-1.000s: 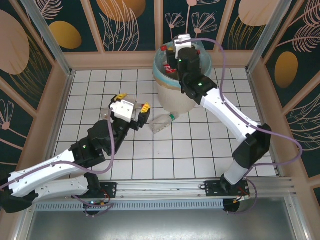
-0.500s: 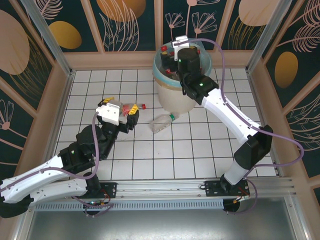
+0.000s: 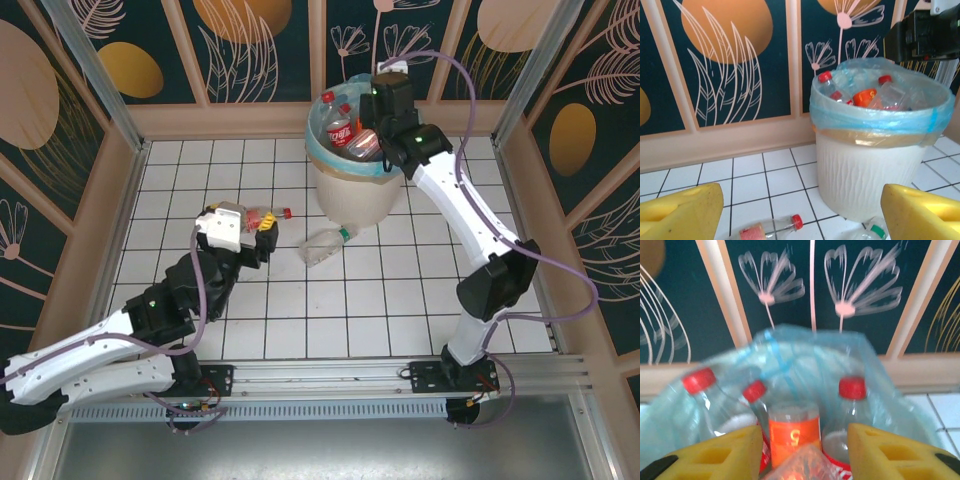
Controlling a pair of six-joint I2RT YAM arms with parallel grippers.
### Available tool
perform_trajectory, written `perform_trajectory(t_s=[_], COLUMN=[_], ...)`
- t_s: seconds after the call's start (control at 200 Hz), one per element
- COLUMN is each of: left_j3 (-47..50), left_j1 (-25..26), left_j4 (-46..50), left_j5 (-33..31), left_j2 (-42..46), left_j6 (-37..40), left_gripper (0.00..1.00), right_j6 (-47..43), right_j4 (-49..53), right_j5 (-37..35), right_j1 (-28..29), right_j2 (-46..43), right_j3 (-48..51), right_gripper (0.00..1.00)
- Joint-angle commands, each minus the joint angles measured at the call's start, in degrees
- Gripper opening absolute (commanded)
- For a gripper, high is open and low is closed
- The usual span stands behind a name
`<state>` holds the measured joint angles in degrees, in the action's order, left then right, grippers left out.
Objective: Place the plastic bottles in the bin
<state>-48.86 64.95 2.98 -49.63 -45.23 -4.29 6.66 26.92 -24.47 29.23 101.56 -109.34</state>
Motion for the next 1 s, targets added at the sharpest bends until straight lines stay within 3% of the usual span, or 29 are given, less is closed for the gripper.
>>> perform_trajectory(t_s=[0.0,0.34,0.535,0.646,0.776,0.861,0.991], left_j3=[-1.7,-2.3,-6.5,-8.9,-11.2,-11.6,-11.9], left_j1=[0.2,0.2,0.1,-0.7,-8.1,-13.1,-20.5], left_j4=[2.0,6.9,13.1,16.2,20.5,21.8,22.7], left_j5=[-1.8,-3.6,-8.1,-8.6,-0.6,6.0,17.0], left_j2=[-0.5,1.8,0.1,-1.5,-3.8,-6.2,-11.5], left_j6=[-2.8,-9.1,-14.5,-17.5,-22.4,-24.3,-25.6], left_gripper=[0.82,0.82,0.82,0.83,0.83,0.83,0.85], right_j6=[4.1,5.0,4.0,2.6,1.7,3.0,9.2], right_j4=[1.7,4.6,8.5,9.0,5.9,0.0,-6.4], right_j5=[6.9,11.4,9.3,7.2,9.1,13.7,12.4], right_j1=[-1.1,-1.4,-0.9,1.5,5.2,7.2,11.3], right_j2=[1.9,4.2,3.7,1.2,-5.9,-13.6,-24.9], right_j3=[3.6,0.0,-12.0,-13.7,-5.7,6.3,23.5], right_gripper=[0.46,0.45,0.72,0.76,0.76,0.73,0.69])
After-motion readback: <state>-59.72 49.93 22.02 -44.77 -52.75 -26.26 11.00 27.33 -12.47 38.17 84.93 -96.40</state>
